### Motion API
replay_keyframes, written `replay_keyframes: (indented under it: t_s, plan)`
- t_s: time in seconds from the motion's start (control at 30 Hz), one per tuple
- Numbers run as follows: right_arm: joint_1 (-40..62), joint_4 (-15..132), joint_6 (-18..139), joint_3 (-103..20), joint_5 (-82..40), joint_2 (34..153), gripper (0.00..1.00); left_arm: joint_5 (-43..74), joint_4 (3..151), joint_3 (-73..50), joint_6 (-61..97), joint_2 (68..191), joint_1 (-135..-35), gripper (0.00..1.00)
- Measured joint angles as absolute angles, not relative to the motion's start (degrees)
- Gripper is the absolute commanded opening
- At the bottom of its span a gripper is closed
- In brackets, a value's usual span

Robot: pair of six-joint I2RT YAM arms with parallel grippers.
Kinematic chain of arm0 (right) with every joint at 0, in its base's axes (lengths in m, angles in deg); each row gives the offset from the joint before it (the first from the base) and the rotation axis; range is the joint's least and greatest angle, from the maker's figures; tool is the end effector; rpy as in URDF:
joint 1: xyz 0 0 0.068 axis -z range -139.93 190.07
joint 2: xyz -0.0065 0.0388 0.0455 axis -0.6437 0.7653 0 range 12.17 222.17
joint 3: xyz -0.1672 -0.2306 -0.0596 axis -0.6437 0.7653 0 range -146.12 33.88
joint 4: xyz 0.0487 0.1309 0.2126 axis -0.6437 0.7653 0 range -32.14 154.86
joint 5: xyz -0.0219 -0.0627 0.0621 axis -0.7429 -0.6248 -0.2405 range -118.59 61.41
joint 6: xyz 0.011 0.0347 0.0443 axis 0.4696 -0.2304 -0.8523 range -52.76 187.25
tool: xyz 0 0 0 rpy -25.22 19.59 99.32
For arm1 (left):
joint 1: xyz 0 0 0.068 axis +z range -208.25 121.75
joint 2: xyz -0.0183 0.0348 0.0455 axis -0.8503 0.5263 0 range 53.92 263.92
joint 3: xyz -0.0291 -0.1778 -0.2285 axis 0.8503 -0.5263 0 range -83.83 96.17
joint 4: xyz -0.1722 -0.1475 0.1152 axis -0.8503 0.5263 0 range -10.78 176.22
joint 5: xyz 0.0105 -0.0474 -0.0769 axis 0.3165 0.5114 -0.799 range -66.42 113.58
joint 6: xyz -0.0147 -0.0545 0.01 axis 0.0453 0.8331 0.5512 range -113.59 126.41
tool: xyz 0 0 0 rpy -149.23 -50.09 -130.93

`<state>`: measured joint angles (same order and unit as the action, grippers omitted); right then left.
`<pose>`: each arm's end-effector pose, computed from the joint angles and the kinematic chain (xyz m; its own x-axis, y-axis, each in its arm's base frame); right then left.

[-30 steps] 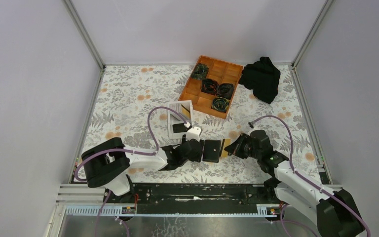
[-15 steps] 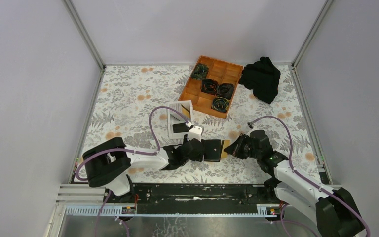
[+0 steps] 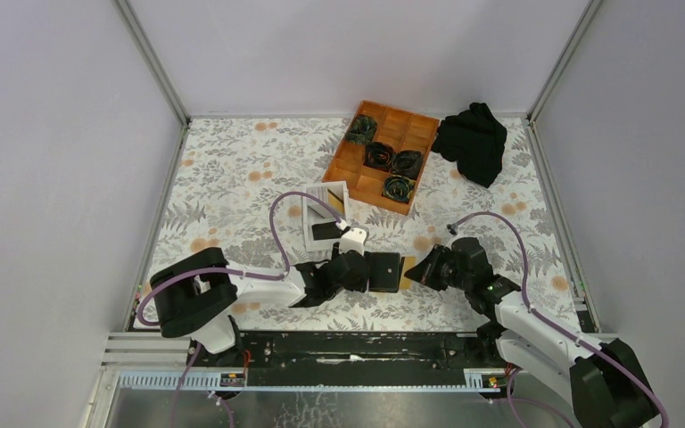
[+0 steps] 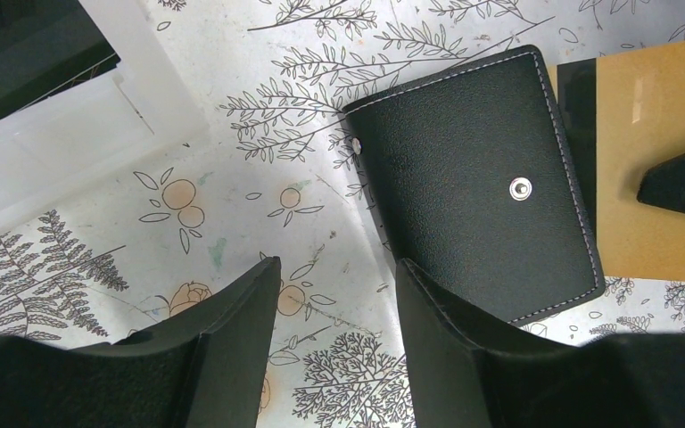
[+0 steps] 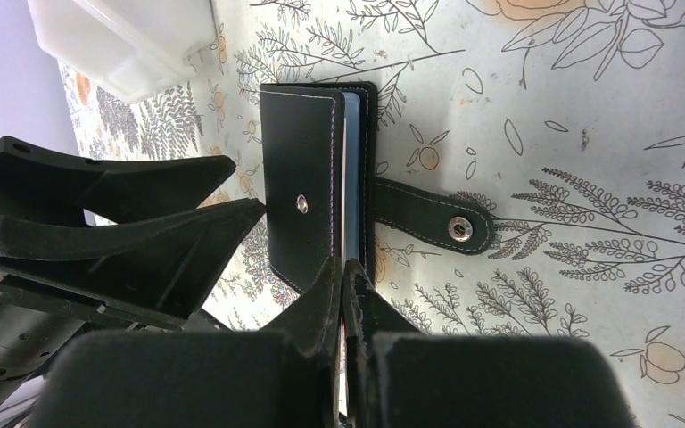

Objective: Put the credit cards into the card holder
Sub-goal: Open the card holder at the center of the board.

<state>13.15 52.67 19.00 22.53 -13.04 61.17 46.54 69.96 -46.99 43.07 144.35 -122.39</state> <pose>0.1329 0.0797 0.1687 -0.7945 0.4026 -0.4547 -0.0679 0.6851 0.7252 0.1411 -0.2549 0.1630 -0.6665 0.1147 -0.7367 0.3851 0.8990 -0.2084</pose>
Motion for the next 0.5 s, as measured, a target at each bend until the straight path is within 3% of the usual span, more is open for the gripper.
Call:
replay_keyframes:
  t_s: [0.5]
  plan:
    - [13.2,54.8,20.4,22.6,-14.2,59.4,0.0,46.6,70.0,-46.9,43.2,144.5,-122.4,0.57]
